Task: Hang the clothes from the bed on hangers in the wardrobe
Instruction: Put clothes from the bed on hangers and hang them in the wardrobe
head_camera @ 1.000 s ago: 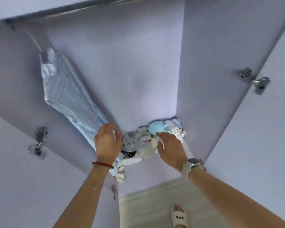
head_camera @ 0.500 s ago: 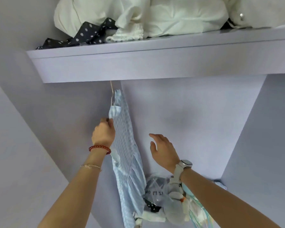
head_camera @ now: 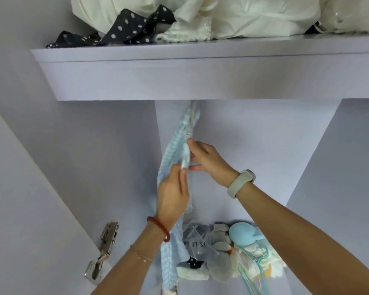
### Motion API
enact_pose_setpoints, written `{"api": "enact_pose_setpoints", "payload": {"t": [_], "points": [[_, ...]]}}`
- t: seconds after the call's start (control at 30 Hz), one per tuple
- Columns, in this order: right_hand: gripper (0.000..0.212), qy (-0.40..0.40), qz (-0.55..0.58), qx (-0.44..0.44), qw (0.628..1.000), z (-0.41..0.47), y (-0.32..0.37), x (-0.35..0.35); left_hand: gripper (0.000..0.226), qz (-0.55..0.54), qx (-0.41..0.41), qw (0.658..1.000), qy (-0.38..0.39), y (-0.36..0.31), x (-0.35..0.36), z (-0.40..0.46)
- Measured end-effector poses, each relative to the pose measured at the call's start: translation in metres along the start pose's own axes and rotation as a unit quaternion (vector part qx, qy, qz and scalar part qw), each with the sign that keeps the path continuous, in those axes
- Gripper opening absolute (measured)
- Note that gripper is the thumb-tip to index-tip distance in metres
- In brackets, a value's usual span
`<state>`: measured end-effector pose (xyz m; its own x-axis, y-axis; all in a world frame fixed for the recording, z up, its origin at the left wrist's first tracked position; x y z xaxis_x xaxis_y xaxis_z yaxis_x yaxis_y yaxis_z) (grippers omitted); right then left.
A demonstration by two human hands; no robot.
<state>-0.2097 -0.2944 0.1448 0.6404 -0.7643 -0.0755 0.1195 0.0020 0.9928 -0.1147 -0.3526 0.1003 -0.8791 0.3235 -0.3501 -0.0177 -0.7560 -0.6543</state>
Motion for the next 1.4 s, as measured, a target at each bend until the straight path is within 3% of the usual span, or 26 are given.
{"api": "enact_pose_setpoints", "payload": {"t": [0.07, 0.23, 0.4, 0.5, 0.6, 0.7, 0.8, 0.9, 1.0, 1.17, 1.23, 1.3, 1.33, 1.4], "points": [[0.022, 0.0, -0.079, -0.016, 0.997, -0.009, -0.009, -0.005, 0.047, -0.008, 0.018, 0.999, 0.042, 0.002, 0.013, -0.025], [0.035, -0.059, -0.275, -0.009, 0.96, -0.033, -0.059, -0.051, 0.049, -0.018, 0.046, 0.982, 0.182, 0.002, 0.03, -0.063], [0.018, -0.038, -0.458, -0.045, 0.887, -0.081, -0.065, -0.109, 0.054, 0.004, 0.013, 0.995, 0.102, 0.001, 0.024, -0.055], [0.021, -0.029, -0.488, -0.072, 0.869, -0.13, -0.054, -0.137, 0.052, 0.079, 0.114, 0.987, 0.083, -0.022, 0.035, -0.055], [0.028, -0.099, -0.488, -0.075, 0.864, -0.188, -0.05, -0.172, 0.049, 0.06, 0.202, 0.96, 0.186, -0.053, 0.06, -0.077], [0.039, -0.201, -0.479, -0.05, 0.853, -0.257, -0.057, -0.203, 0.051, -0.091, 0.145, 0.921, 0.35, -0.086, 0.078, -0.125], [0.028, -0.304, -0.451, 0.015, 0.839, -0.338, -0.065, -0.229, 0.033, -0.191, 0.1, 0.895, 0.392, -0.123, 0.088, -0.173], [0.049, -0.39, -0.492, 0.09, 0.773, -0.431, -0.068, -0.245, 0.023, -0.257, 0.087, 0.861, 0.431, -0.16, 0.097, -0.216], [0.063, -0.447, -0.578, 0.073, 0.678, -0.521, -0.07, -0.248, 0.015, -0.3, 0.101, 0.813, 0.489, -0.197, 0.106, -0.259], [0.051, -0.563, -0.607, 0.101, 0.552, -0.652, -0.077, -0.239, 0.02, -0.305, 0.131, 0.714, 0.617, -0.267, 0.119, -0.34], [0.049, -0.593, -0.611, 0.098, 0.516, -0.701, -0.07, -0.234, 0.018, -0.282, 0.111, 0.702, 0.644, -0.286, 0.13, -0.372], [0.03, -0.623, -0.61, 0.107, 0.478, -0.753, -0.06, -0.234, 0.018, -0.256, 0.111, 0.719, 0.636, -0.303, 0.138, -0.403], [0.026, -0.638, -0.611, 0.11, 0.456, -0.779, -0.056, -0.235, 0.024, -0.261, 0.143, 0.723, 0.624, -0.317, 0.136, -0.419], [0.039, -0.669, -0.609, 0.117, 0.41, -0.829, -0.051, -0.237, 0.04, -0.314, 0.253, 0.695, 0.595, -0.362, 0.115, -0.455]]}}
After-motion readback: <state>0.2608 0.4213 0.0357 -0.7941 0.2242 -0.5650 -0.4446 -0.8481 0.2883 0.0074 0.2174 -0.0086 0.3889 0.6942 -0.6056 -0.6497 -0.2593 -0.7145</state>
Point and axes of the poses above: each hand's wrist, its own z-axis towards the middle knuckle, its own x-axis out of the palm, y = z × x, the point moved 5 cm from there along z, towards the middle knuckle, and after that the axes turned 9 degrees about -y, right-handed, at the moved point
